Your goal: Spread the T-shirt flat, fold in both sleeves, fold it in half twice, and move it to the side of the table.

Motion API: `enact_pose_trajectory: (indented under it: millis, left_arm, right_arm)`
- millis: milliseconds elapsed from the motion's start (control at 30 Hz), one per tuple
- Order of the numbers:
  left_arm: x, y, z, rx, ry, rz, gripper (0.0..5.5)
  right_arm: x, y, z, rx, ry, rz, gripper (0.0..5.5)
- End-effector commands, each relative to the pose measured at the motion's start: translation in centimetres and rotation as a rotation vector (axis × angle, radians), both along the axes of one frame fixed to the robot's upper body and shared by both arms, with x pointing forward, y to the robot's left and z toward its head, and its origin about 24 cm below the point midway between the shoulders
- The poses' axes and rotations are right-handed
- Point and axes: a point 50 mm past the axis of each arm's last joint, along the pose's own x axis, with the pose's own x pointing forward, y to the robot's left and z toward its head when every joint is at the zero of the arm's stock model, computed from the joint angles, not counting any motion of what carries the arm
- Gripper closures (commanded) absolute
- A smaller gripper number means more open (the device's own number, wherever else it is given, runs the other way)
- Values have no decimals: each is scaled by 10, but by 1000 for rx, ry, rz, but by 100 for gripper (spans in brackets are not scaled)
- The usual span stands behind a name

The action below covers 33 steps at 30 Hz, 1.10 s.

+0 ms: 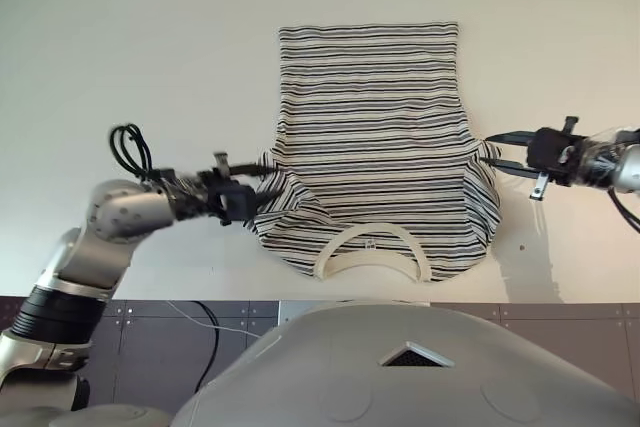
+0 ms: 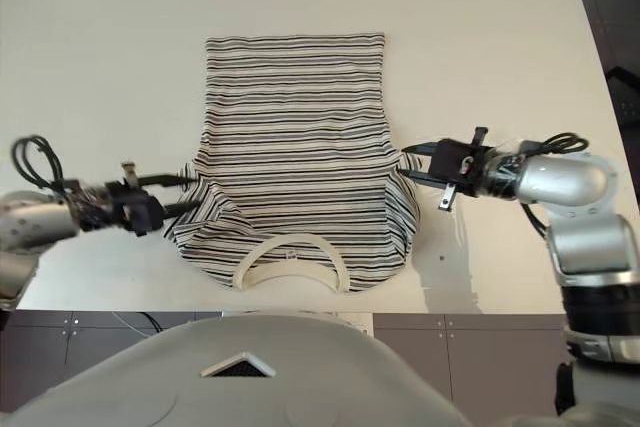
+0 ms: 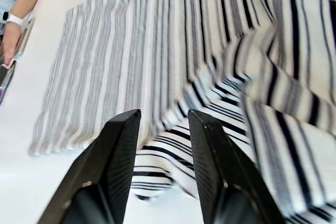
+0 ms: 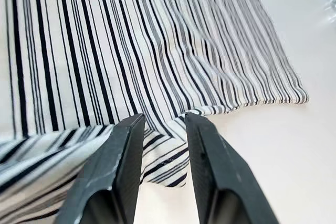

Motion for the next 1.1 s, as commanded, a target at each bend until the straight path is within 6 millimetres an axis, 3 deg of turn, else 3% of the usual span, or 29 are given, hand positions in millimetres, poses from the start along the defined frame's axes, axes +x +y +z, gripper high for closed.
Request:
enact_pose_trajectory:
  millis: [33, 200, 300, 400, 567, 700, 967, 1100]
  left_arm:
    - [-11, 16, -18, 138, 25, -83, 385]
    - [-3, 38, -32, 285, -27, -144, 385]
    - [6, 40, -33, 298, -77, -176, 385]
    - [13, 41, -31, 283, -118, -185, 385]
    - [-13, 57, -26, 257, -28, -206, 385]
    - [-28, 71, -27, 282, 42, -168, 385]
    - [3, 49, 1, 60, -110, 31, 385]
    - [4, 38, 37, -165, -138, 158, 385]
  right_arm:
    - [0, -15, -18, -89, -7, 18, 413]
    - [8, -26, -24, -175, -61, 66, 413]
    - [20, -24, -19, -201, -143, 90, 413]
    - [19, -25, -19, -223, -152, 118, 413]
    - [2, -31, -4, -192, -81, 112, 413]
    - [3, -35, 13, -140, -122, 23, 413]
    - [2, -32, 18, -101, -157, -48, 413]
    - [-3, -37, 22, -76, -190, -126, 413]
